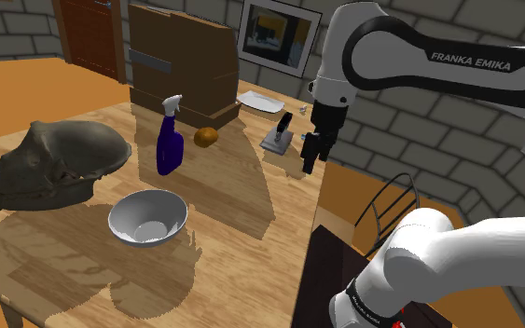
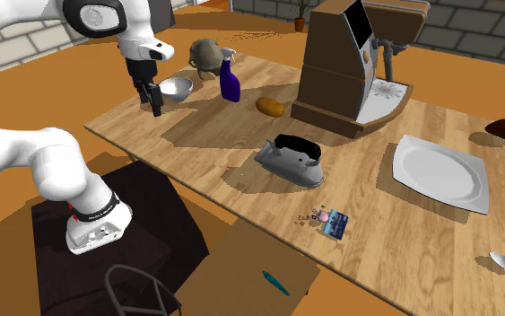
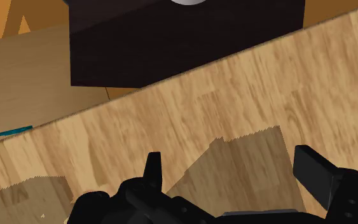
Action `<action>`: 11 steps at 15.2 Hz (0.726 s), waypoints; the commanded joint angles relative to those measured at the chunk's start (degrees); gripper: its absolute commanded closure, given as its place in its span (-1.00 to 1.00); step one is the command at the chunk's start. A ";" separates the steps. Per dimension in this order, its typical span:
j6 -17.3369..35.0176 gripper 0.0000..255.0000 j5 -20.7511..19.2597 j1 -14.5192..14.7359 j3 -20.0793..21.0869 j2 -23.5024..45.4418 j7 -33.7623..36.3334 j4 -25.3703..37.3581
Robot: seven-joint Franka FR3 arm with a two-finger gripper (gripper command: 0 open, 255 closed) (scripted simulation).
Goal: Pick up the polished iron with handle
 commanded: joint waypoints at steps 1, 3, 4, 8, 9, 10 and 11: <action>0.00 -1.00 0.00 0.00 0.00 0.00 0.00 0.00; 3.08 -1.00 -0.34 -1.44 -0.08 3.84 1.89 1.47; 4.53 -1.00 -0.53 -2.14 -0.15 5.76 2.84 2.29; 9.69 -1.00 -1.37 -4.82 -0.58 13.31 6.66 6.09; 10.83 -1.00 -1.59 -5.47 -0.72 15.16 7.60 7.17; 11.90 -1.00 -1.82 -6.09 -0.89 16.99 8.56 8.28; 12.91 -1.00 -2.05 -6.70 -1.07 18.80 9.51 9.44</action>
